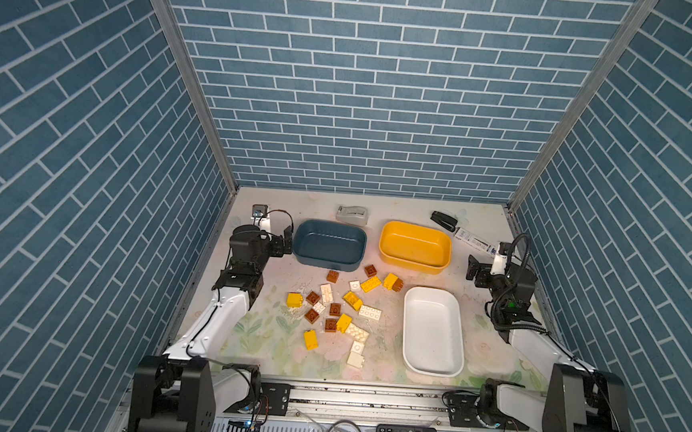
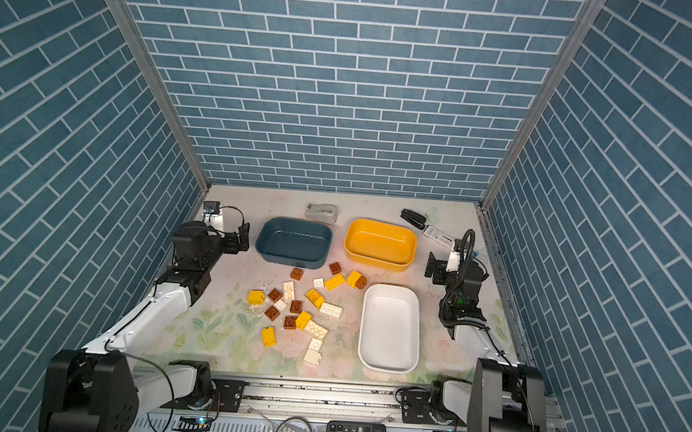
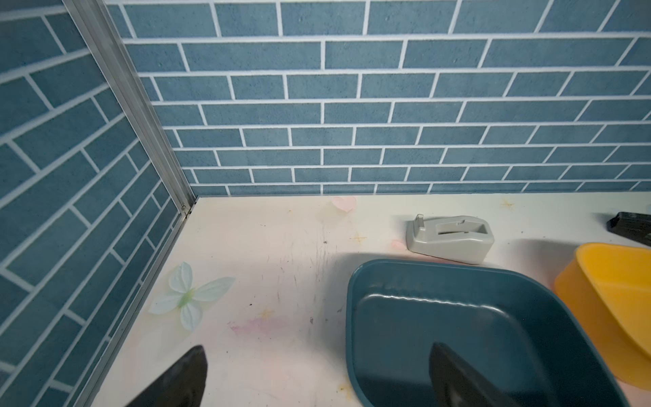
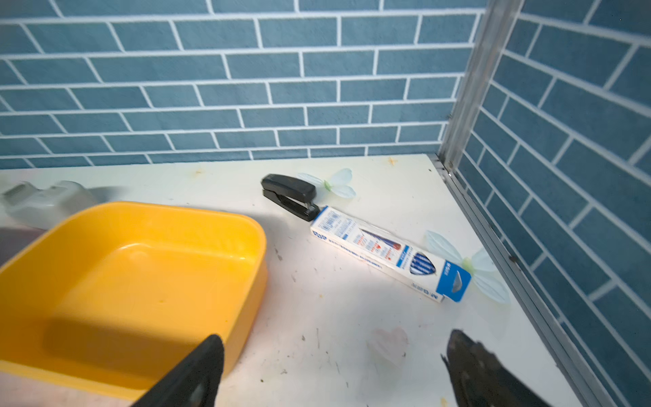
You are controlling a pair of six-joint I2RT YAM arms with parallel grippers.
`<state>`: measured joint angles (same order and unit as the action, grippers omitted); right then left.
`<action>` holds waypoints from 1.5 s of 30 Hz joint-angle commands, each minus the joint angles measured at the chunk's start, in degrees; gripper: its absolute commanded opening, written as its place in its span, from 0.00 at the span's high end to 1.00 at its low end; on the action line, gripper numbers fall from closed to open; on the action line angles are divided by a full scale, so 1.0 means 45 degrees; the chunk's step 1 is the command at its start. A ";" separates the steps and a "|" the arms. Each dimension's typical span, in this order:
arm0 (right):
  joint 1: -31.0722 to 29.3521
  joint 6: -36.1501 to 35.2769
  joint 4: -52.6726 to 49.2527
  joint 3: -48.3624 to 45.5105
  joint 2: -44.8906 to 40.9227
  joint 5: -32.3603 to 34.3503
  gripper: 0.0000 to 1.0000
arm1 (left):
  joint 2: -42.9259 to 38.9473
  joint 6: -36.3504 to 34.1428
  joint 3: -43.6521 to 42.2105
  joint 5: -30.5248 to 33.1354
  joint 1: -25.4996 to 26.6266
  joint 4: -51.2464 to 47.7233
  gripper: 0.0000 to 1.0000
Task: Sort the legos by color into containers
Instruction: 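Raise both arms from rest and move grippers over the brick pile, then grasp a yellow brick with the left gripper and carry it over the teal bin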
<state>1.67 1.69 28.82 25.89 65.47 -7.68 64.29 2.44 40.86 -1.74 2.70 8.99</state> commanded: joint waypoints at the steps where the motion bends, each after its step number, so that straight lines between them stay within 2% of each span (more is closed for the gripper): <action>1: 0.0001 -0.0561 -0.3116 0.0848 -0.0865 -0.2302 0.03 | -0.0535 0.1602 0.0665 0.0784 0.0447 -0.4416 0.01; 5: -0.0163 -0.0870 -0.5797 0.1906 -0.1456 -0.3836 0.04 | -0.0592 0.3497 0.1784 0.0859 0.0575 -0.7924 0.00; 7: -0.0368 -0.0994 -0.6933 0.2448 -0.1572 -0.4502 0.04 | -0.0518 0.4955 0.2139 0.0905 0.0780 -0.9374 0.00; 11: -0.1000 -0.0944 -0.8056 0.3159 -0.1458 -0.5416 0.05 | -0.0678 0.7080 0.2011 0.0394 0.0860 -1.0442 0.03; 17: -0.2593 -0.1080 -0.9581 0.4413 -0.0839 -0.6104 0.05 | -0.0038 1.0728 0.2566 0.1091 0.1161 -1.3353 0.05; 22: -0.3502 -0.1083 -1.0264 0.5235 -0.0328 -0.6467 0.05 | 0.0298 1.3958 0.1974 0.1140 0.1939 -1.3143 0.07; 27: -0.4298 -0.1099 -1.0760 0.6062 0.0337 -0.6976 0.05 | 0.1638 1.6669 0.2180 0.1637 0.3072 -1.3132 0.07; 31: -0.4691 -0.1061 -1.0828 0.6271 0.0640 -0.7111 0.05 | 0.2818 1.7963 0.2375 0.1816 0.3604 -1.2351 0.08; 37: -0.4996 -0.1156 -1.1094 0.6318 0.0725 -0.7172 0.05 | 0.4489 1.8532 0.2511 0.1948 0.3929 -1.1504 0.14; 41: -0.5020 -0.1348 -1.1508 0.6275 0.0585 -0.7112 0.05 | 0.5251 1.8592 0.2319 0.1954 0.3948 -1.0420 0.23; 45: -0.5030 -0.1508 -1.1773 0.6142 0.0367 -0.6804 0.05 | 0.5931 1.8453 0.2363 0.1890 0.3940 -1.0024 0.36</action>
<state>-20.64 -2.02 -21.89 52.97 68.71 -38.35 89.23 85.17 51.46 5.74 20.16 -38.13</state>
